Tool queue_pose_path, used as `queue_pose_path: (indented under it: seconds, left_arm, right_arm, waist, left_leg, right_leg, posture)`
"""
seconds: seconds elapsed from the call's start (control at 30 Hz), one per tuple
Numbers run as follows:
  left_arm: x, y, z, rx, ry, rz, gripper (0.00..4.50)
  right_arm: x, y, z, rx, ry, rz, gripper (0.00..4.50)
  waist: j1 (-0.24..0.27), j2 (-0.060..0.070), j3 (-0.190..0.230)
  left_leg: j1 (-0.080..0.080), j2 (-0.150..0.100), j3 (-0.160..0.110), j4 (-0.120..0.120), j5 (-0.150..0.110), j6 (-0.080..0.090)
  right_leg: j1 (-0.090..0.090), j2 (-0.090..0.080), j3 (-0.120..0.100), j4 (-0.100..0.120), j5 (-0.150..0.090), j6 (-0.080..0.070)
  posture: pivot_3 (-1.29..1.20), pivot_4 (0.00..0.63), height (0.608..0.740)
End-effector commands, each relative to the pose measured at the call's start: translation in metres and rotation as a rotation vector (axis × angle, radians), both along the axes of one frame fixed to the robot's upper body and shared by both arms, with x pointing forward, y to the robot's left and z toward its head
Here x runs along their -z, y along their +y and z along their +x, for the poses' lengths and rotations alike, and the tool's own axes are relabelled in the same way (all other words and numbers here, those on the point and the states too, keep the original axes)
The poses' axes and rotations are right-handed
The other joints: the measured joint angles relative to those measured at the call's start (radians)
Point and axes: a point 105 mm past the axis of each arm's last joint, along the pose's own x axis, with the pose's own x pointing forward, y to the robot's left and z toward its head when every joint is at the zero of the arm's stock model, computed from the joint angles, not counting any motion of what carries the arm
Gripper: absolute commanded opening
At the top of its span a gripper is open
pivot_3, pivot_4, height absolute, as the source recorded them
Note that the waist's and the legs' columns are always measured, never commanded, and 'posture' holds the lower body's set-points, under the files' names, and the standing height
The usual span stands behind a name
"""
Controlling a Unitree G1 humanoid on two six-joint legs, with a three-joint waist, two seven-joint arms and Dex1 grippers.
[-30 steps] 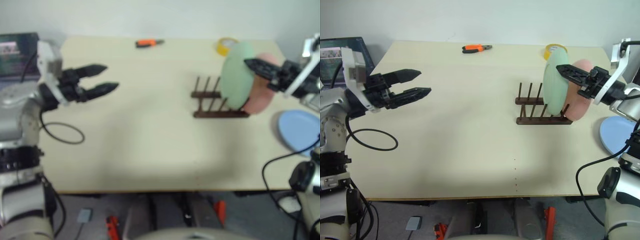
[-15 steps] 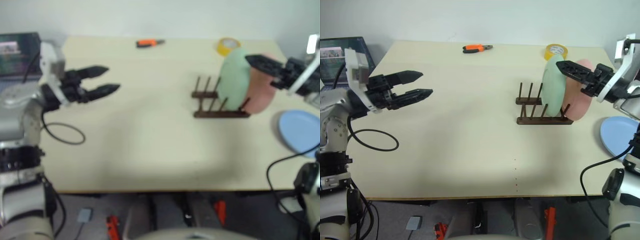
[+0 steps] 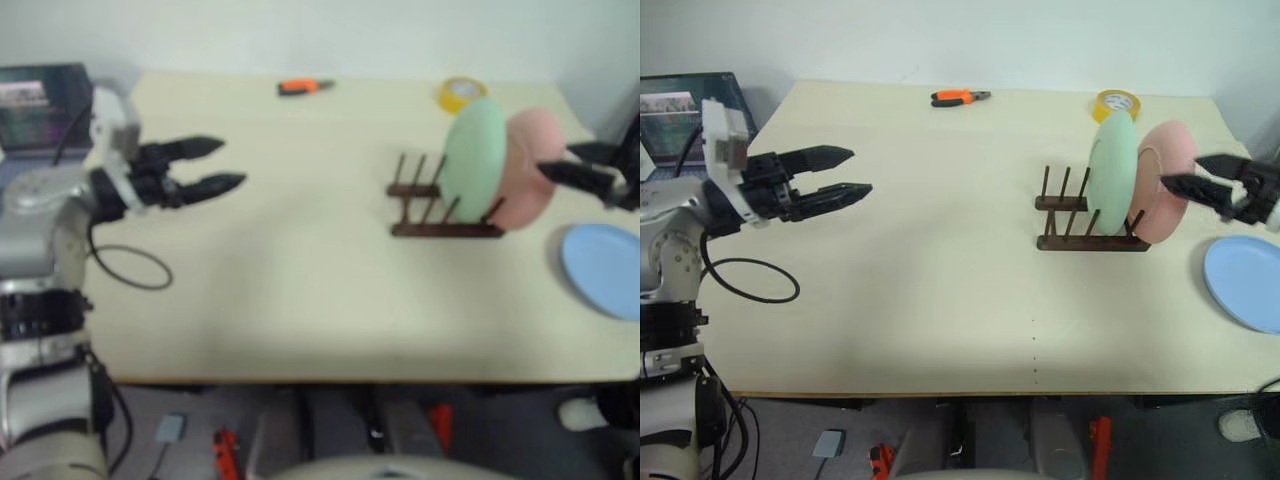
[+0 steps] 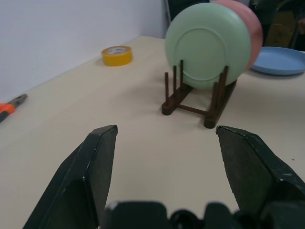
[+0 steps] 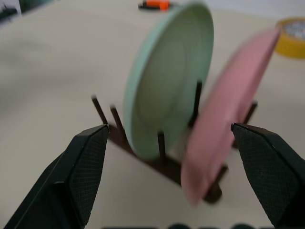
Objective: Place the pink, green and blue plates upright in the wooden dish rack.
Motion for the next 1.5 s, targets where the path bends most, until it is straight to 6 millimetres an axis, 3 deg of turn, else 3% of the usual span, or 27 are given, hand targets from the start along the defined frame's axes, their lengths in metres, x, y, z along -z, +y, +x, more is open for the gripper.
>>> queue_pose_path:
  seconds: [0.03, 0.23, 0.4, 0.6, 1.13, 1.4, 1.5]
  left_arm:
    - [-0.014, -0.018, -0.010, 0.089, -0.071, 0.046, 3.65]
    - [-0.009, -0.058, -0.030, 0.254, -0.054, 0.089, 3.65]
    - [0.026, -0.095, -0.036, 0.305, 0.019, 0.210, 3.65]
    - [0.057, -0.120, -0.034, 0.300, 0.050, 0.307, 3.65]
    - [0.061, -0.123, -0.038, 0.301, 0.067, 0.278, 3.65]
    - [0.061, -0.125, -0.039, 0.290, 0.071, 0.270, 3.65]
    - [0.061, -0.126, -0.039, 0.289, 0.071, 0.270, 3.65]
  right_arm:
    - [-0.017, -0.013, -0.006, 0.015, -0.063, -0.066, 4.48]
    - [-0.001, -0.040, -0.015, 0.085, 0.012, -0.172, 4.48]
    - [0.030, -0.062, -0.021, 0.156, 0.124, -0.302, 4.48]
    - [0.063, -0.077, -0.031, 0.195, 0.250, -0.417, 4.48]
    - [0.113, -0.083, -0.036, 0.200, 0.392, -0.436, 4.48]
    - [0.130, -0.087, -0.029, 0.218, 0.412, -0.453, 4.48]
    - [0.134, -0.086, -0.026, 0.220, 0.413, -0.456, 3.86]
  waist:
    - [-0.004, 0.000, 0.000]
    - [-0.002, 0.000, 0.000]
    - [0.000, 0.001, 0.000]
    - [-0.004, 0.001, -0.001]
    - [-0.003, 0.002, -0.001]
    - [-0.002, 0.002, -0.001]
    - [-0.002, 0.002, -0.001]
  left_leg:
    - [0.001, 0.000, 0.001, 0.000, 0.000, 0.000]
    - [0.002, 0.000, 0.001, 0.000, 0.000, 0.000]
    - [0.002, -0.001, 0.000, 0.001, 0.000, 0.000]
    - [0.004, -0.001, 0.000, 0.002, 0.000, 0.000]
    - [0.004, -0.002, 0.000, 0.004, 0.000, 0.000]
    - [0.004, -0.002, -0.001, 0.006, 0.000, 0.000]
    - [0.004, -0.002, -0.001, 0.007, 0.000, 0.000]
  right_leg:
    - [0.000, 0.000, 0.001, 0.000, 0.000, 0.000]
    - [0.001, 0.000, 0.001, 0.000, 0.000, 0.000]
    - [0.003, 0.000, 0.001, 0.000, 0.000, 0.001]
    - [0.003, 0.001, 0.002, 0.001, 0.001, 0.001]
    - [0.004, 0.001, 0.002, 0.001, 0.000, 0.000]
    - [0.005, 0.001, 0.002, 0.001, 0.000, 0.000]
    - [0.005, 0.001, 0.002, 0.002, 0.000, 0.000]
  posture:
    - [0.00, 0.150, 0.740]
    - [0.00, 0.150, 0.740]
    - [0.00, 0.150, 0.740]
    - [0.00, 0.150, 0.740]
    - [0.00, 0.150, 0.740]
    - [0.00, 0.150, 0.740]
    - [0.00, 0.150, 0.740]
